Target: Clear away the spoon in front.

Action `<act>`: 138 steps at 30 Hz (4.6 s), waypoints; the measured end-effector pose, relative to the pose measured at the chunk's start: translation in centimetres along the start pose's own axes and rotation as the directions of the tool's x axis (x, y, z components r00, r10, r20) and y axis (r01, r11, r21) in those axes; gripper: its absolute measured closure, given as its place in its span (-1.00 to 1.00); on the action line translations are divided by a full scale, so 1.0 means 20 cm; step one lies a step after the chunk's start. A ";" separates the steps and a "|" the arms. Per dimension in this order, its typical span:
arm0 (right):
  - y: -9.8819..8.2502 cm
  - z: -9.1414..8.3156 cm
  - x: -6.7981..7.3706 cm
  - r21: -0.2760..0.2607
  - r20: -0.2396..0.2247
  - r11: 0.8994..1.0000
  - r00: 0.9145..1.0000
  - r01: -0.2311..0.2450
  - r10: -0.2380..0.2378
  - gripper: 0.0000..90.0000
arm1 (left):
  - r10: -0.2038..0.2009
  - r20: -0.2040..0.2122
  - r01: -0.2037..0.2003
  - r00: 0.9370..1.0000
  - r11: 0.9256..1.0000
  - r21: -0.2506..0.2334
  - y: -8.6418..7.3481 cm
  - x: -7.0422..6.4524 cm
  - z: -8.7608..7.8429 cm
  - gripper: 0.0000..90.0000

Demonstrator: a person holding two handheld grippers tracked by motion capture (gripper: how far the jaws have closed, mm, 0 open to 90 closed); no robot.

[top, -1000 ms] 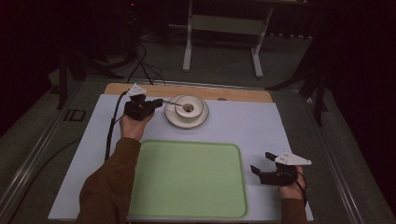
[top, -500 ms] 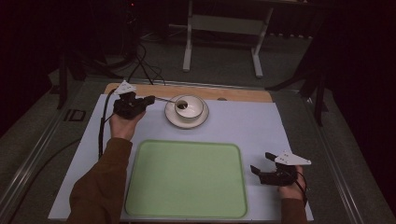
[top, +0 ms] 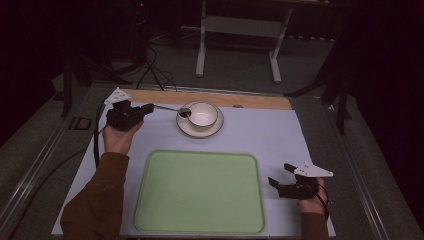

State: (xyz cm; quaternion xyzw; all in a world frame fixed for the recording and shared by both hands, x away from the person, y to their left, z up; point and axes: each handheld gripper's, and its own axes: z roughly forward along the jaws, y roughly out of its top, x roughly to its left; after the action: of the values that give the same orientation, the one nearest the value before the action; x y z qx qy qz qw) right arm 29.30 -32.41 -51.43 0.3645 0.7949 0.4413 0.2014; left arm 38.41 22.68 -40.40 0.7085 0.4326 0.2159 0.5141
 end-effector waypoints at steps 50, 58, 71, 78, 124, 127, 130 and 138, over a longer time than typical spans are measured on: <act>0.00 0.01 0.00 0.012 -0.002 1.000 1.000 0.000 0.000 -0.67 | -0.011 -0.005 0.011 1.000 0.995 0.096 -0.29 0.02 -0.41 0.99; 0.00 0.02 0.01 0.021 -0.004 1.000 1.000 0.004 -0.004 -0.67 | -0.044 -0.005 0.044 0.999 0.988 0.146 -0.36 0.01 -0.40 0.99; 0.00 0.01 0.00 0.020 0.000 1.000 1.000 0.003 -0.003 -0.67 | -0.135 -0.021 0.136 0.991 0.991 0.009 -0.30 0.07 -0.23 0.98; 0.00 0.02 0.00 0.023 -0.003 1.000 1.000 0.004 -0.004 -0.67 | -0.148 -0.025 0.147 0.989 0.988 -0.037 -0.26 0.07 -0.12 0.97; 0.00 0.02 0.00 0.031 -0.006 0.999 1.000 0.009 -0.009 -0.67 | -0.100 0.124 0.085 0.987 0.989 0.120 -0.24 -0.09 -0.31 0.99; 0.00 0.02 0.00 0.029 -0.006 1.000 1.000 0.008 -0.007 -0.67 | -0.110 0.145 0.086 0.983 0.983 0.161 -0.25 -0.10 -0.31 0.99; 0.00 0.02 0.00 0.031 -0.008 0.999 1.000 0.007 -0.007 -0.67 | -0.141 0.171 0.100 0.975 0.968 0.229 -0.27 -0.11 -0.30 0.99; 0.00 0.02 0.00 0.035 -0.009 0.999 1.000 0.006 -0.006 -0.67 | -0.119 0.124 0.084 0.985 0.963 0.256 -0.32 -0.11 -0.18 0.94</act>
State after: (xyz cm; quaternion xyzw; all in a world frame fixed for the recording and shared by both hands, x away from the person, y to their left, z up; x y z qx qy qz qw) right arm 29.54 -32.10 -51.75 0.3635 0.8044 0.4286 0.1927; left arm 32.15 23.37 -44.54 0.7576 0.4555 0.0835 0.4600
